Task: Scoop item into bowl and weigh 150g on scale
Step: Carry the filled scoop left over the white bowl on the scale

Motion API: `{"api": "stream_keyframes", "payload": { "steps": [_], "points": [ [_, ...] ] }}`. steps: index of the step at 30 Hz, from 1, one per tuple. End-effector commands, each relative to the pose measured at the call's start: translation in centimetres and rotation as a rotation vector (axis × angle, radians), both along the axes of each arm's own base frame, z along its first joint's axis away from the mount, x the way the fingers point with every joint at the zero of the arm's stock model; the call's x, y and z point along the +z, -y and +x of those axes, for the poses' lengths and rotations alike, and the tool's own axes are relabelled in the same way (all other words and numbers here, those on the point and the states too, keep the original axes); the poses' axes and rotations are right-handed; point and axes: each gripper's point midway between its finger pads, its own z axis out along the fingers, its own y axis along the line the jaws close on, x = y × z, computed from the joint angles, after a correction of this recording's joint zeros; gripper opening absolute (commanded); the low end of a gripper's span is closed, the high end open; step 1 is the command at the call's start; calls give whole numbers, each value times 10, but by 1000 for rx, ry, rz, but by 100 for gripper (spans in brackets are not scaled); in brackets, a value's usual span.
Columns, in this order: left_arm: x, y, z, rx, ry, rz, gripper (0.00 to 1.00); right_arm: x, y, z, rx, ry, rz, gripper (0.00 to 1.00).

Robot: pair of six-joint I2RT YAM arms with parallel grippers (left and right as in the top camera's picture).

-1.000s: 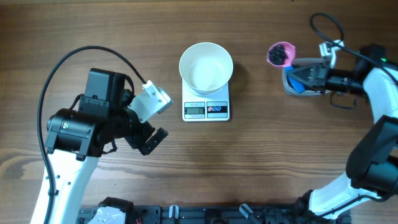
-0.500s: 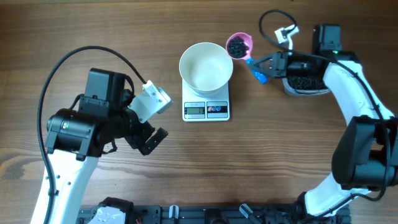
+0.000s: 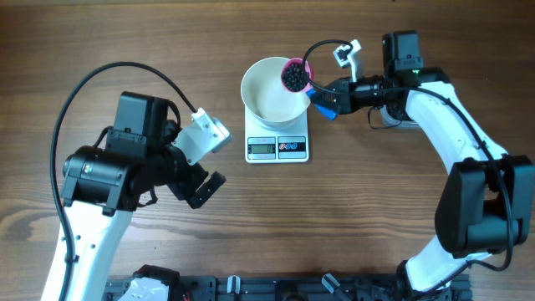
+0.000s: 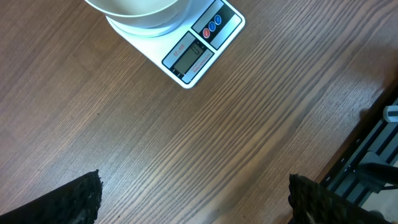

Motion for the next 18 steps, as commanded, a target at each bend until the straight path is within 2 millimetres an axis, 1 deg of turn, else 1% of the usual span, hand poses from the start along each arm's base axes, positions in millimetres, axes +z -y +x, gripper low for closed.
{"api": "stream_keyframes", "payload": {
  "steps": [1,8,14,18],
  "points": [
    [1,-1,2,-14,10,6,100,0,-3,4,22,55,-18,4],
    [1,-1,2,-14,10,6,100,3,-10,5,36,85,-14,4],
    [1,-1,2,-14,10,6,100,-1,-17,6,43,108,-53,4],
    [1,-1,2,-14,10,6,100,-5,-15,9,31,112,-79,4]
  ]
}}
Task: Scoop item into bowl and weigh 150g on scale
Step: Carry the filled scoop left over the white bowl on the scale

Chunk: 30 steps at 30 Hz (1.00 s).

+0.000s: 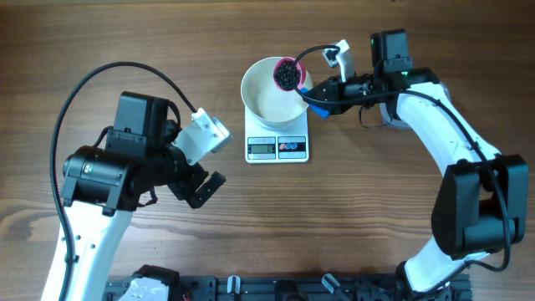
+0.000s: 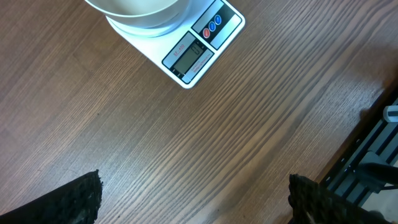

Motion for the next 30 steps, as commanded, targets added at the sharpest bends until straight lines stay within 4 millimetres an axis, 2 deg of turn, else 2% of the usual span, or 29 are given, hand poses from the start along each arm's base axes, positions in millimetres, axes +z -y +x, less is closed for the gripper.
{"api": "stream_keyframes", "payload": {
  "steps": [1,26,30],
  "points": [
    [1,-1,2,-14,10,5,100,-2,1,4,3,32,-25,4],
    [1,-1,2,-14,10,5,100,1,1,11,23,115,-38,5],
    [1,-1,2,-14,10,5,100,-3,5,16,2,124,-76,4]
  ]
}}
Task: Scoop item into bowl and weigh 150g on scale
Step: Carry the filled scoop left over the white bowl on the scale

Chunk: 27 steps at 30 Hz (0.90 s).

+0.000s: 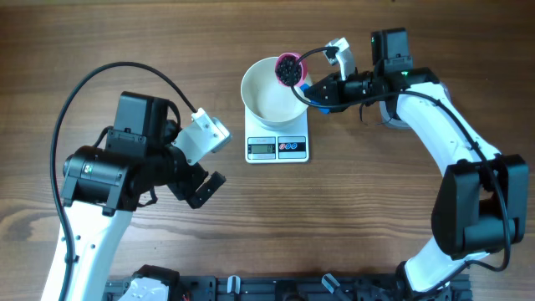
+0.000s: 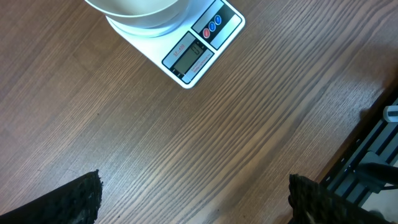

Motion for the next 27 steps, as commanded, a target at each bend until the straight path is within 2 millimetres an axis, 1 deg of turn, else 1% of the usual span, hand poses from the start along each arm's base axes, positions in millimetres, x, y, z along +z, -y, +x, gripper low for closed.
{"api": "stream_keyframes", "payload": {
  "steps": [1,9,13,18,21,23,27],
  "points": [
    [1,-1,2,-14,10,5,100,-3,3,6,-6,41,-44,5],
    [1,-1,2,-14,10,5,100,-3,3,7,-9,41,-45,5],
    [1,-1,2,-14,10,5,100,1,2,6,-12,57,-62,5],
    [1,-1,2,-14,10,5,100,10,6,7,-55,118,-165,4],
    [1,-1,2,-14,10,5,100,11,7,6,-72,134,-216,4],
    [1,-1,2,-14,10,5,100,11,3,4,-66,149,-243,5],
    [1,-1,2,-14,10,5,100,4,0,2,-51,209,-368,4]
  ]
}}
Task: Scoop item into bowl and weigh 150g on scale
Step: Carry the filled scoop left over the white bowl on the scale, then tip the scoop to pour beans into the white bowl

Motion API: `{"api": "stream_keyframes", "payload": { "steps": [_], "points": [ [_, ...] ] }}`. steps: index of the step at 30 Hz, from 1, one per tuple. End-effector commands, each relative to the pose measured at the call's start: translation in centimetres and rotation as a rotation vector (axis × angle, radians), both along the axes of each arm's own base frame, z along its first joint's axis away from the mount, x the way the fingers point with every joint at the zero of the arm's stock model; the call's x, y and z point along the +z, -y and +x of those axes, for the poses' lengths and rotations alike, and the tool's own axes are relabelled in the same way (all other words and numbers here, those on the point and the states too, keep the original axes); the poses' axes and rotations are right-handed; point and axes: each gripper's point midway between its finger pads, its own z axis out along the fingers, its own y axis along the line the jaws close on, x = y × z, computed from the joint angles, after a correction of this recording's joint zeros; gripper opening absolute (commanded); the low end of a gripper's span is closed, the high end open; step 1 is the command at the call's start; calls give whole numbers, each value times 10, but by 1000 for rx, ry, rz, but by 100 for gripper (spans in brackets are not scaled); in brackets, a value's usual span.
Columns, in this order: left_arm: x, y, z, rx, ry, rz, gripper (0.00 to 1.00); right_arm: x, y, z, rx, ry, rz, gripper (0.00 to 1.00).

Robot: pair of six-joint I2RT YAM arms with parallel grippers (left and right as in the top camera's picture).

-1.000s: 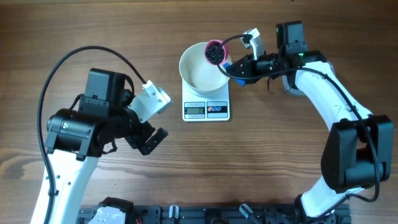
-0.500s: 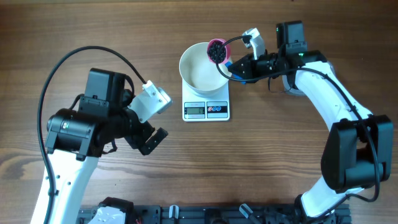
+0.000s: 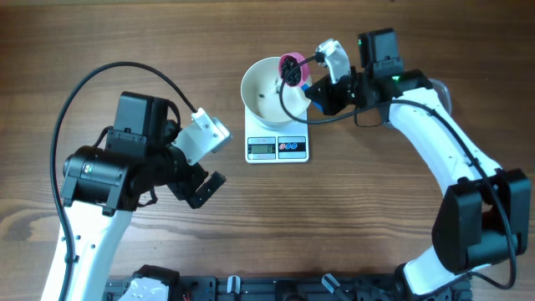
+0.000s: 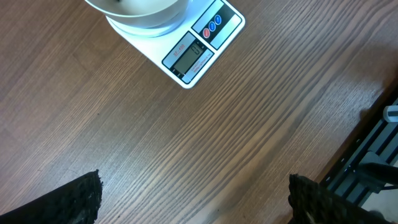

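A white bowl [image 3: 266, 99] stands on a white digital scale [image 3: 277, 148]; in the left wrist view the bowl [image 4: 134, 7] and scale [image 4: 193, 53] sit at the top edge. My right gripper [image 3: 328, 86] is shut on the blue handle of a pink scoop [image 3: 292, 67], tipped over the bowl's right rim with dark pieces in its cup. A few dark bits lie inside the bowl. My left gripper [image 3: 205, 189] is open over bare table to the left of the scale, its fingertips [image 4: 84, 199] wide apart.
The wooden table [image 3: 351, 217] stretches around the scale. A black rail [image 3: 276, 288] with fittings runs along the near edge. Both arms' cables loop above the table.
My right wrist has rolled and the pink scoop now stands tipped on edge over the bowl's right rim. A few dark pieces show in the bowl. The left arm is unchanged.
My right gripper held the loaded pink scoop at the bowl's right rim. It then stood further over the bowl, still level, at the two later moments. Now the scoop is tilted and dark pieces lie in the bowl. My left gripper stayed open throughout.
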Motion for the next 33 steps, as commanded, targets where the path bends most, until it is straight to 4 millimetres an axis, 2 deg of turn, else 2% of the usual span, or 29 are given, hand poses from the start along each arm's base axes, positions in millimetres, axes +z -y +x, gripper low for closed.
{"api": "stream_keyframes", "payload": {
  "steps": [1,9,12,13,18,24,30,33],
  "points": [
    [1,-1,2,-14,10,5,100,6,-1,3,18,116,-146,4],
    [1,-1,2,-14,10,5,100,-1,-6,3,72,241,-376,5],
    [1,-1,2,-14,10,5,100,-1,-5,4,96,290,-457,4],
    [1,-1,2,-14,10,5,100,0,-4,4,123,339,-546,4],
    [1,-1,2,-14,10,5,100,5,-5,5,153,412,-665,4],
    [1,-1,2,-14,10,5,100,8,-9,2,169,435,-691,4],
    [1,-1,2,-14,10,5,100,24,-3,3,131,465,-703,4],
    [1,-1,2,-14,10,5,100,35,-1,1,39,446,-645,4]
  ]
}}
